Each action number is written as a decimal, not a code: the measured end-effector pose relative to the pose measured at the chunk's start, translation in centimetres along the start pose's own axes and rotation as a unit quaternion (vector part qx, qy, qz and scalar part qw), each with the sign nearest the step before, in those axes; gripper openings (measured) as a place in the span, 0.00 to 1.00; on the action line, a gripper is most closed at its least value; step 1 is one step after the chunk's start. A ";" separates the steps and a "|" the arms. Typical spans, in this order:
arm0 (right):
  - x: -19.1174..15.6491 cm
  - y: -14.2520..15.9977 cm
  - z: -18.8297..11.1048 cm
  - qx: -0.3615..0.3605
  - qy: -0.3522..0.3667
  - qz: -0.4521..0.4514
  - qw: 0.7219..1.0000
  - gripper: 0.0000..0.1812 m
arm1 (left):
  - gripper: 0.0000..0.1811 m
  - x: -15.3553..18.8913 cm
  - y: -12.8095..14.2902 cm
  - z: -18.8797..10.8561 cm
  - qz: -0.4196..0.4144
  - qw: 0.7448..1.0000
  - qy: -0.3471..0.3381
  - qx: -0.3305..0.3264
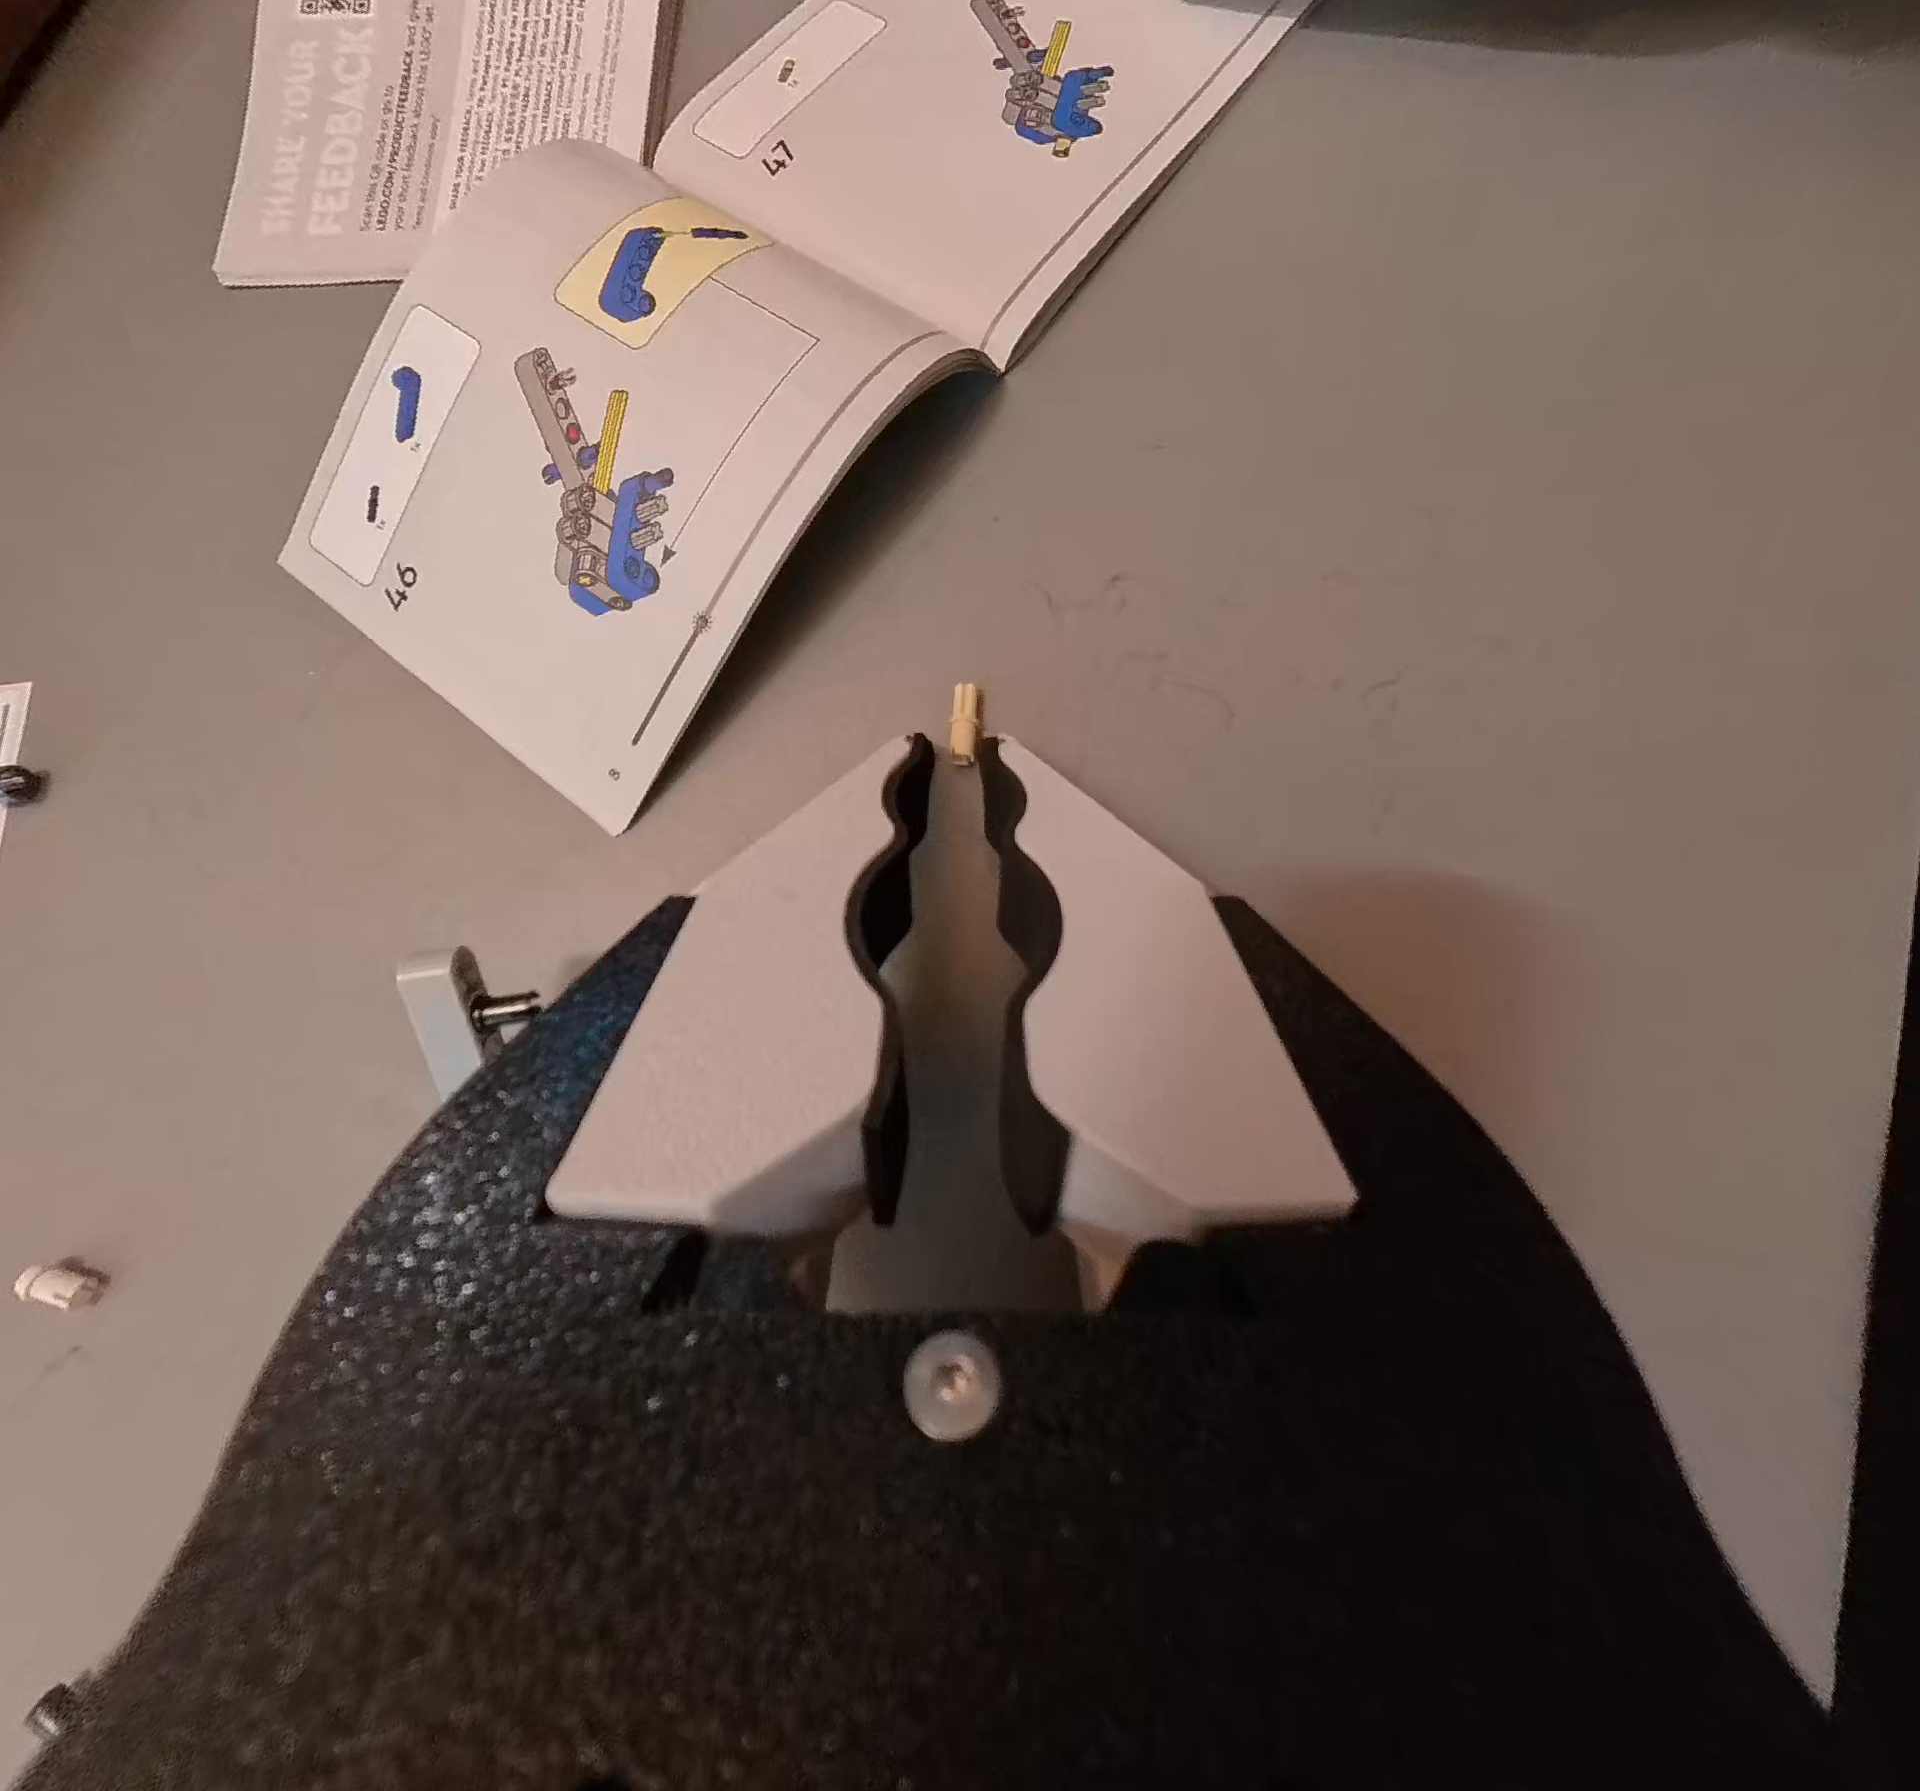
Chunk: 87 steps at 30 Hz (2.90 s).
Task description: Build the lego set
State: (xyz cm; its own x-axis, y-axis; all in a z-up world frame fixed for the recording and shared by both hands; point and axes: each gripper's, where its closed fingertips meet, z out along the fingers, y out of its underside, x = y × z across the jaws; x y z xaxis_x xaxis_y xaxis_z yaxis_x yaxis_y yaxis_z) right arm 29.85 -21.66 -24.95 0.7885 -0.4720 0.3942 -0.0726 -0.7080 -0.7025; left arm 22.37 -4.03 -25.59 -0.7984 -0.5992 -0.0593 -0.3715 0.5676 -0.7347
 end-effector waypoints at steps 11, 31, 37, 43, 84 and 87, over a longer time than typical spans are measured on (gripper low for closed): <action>-0.1 0.0 0.0 -0.001 -0.004 0.005 1.000 0.00 | 0.03 0.2 0.1 -0.1 0.002 1.000 0.005 0.000; -18.2 -13.1 2.4 0.111 -0.284 -0.229 0.925 0.10 | 0.00 1.9 2.0 -4.7 0.032 0.998 0.024 0.050; -20.9 -15.7 4.1 0.127 -0.306 -0.224 0.917 0.03 | 0.00 0.2 5.4 -7.6 0.013 1.000 -0.008 0.023; -21.8 -17.0 5.9 0.110 -0.289 -0.202 0.929 0.03 | 0.00 -2.0 7.7 -9.6 -0.023 0.999 -0.020 0.025; -17.2 -17.1 4.1 0.119 -0.188 0.065 0.973 0.09 | 0.12 -5.9 5.1 -7.9 -0.039 0.999 -0.003 0.032; -15.6 -19.6 2.3 0.215 -0.210 0.151 0.942 0.15 | 0.12 -4.6 1.5 -9.1 -0.104 0.982 0.082 0.135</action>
State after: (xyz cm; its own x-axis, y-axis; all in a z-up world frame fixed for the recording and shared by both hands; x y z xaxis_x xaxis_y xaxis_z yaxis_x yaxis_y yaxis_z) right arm 20.39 0.80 -18.69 0.9502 -0.3044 -0.0667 -0.1486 -0.2546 -0.9556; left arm 21.18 4.71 -20.27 -0.7924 -0.5744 0.2053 -0.4138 0.2589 -0.8728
